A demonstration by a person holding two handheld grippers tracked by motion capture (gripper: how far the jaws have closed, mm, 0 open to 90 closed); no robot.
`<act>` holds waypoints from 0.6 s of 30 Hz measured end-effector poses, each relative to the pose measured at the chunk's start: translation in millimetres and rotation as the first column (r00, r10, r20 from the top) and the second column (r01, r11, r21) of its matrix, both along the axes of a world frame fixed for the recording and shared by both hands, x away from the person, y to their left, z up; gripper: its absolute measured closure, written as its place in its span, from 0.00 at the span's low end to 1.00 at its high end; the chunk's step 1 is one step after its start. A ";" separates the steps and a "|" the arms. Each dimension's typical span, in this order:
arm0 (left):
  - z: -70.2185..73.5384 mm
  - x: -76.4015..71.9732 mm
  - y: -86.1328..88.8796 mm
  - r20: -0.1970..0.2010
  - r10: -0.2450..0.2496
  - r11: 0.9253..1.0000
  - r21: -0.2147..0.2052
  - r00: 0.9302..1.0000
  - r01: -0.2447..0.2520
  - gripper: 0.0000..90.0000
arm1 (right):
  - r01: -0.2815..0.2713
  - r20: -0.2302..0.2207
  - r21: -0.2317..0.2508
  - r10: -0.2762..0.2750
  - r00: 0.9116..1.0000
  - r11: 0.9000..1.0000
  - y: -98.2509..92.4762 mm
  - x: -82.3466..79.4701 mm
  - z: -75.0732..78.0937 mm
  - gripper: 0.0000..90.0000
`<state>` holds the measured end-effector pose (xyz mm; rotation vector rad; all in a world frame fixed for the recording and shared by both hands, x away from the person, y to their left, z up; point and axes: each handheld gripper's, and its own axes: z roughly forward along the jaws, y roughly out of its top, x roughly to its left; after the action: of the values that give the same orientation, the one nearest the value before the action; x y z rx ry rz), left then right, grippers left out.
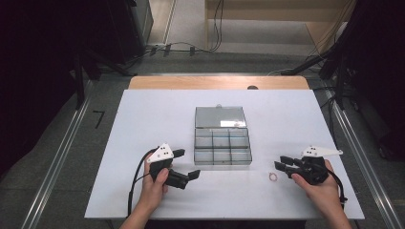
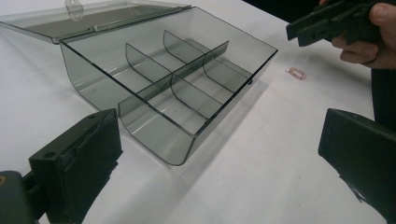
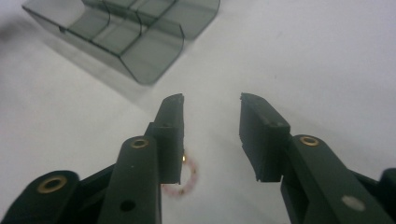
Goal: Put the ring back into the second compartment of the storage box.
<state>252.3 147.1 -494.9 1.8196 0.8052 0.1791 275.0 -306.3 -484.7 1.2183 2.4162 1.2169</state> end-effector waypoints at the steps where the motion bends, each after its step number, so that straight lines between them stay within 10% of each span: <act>1: 0.1 -0.3 0.0 0.003 0.003 1.000 -0.002 1.000 -0.003 0.00 | -0.003 -0.004 -0.014 0.003 1.000 1.000 -0.1 -2.7 -1.6 0.68; 18: -1.5 -2.5 0.6 -0.009 0.003 1.000 -0.010 1.000 -0.003 0.00 | -0.027 -0.033 -0.071 0.024 0.999 0.997 3.0 -11.1 -18.6 0.82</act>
<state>249.8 147.8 -496.4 1.8106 0.8132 0.1688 264.0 -303.3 -503.2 1.1992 2.4828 1.1150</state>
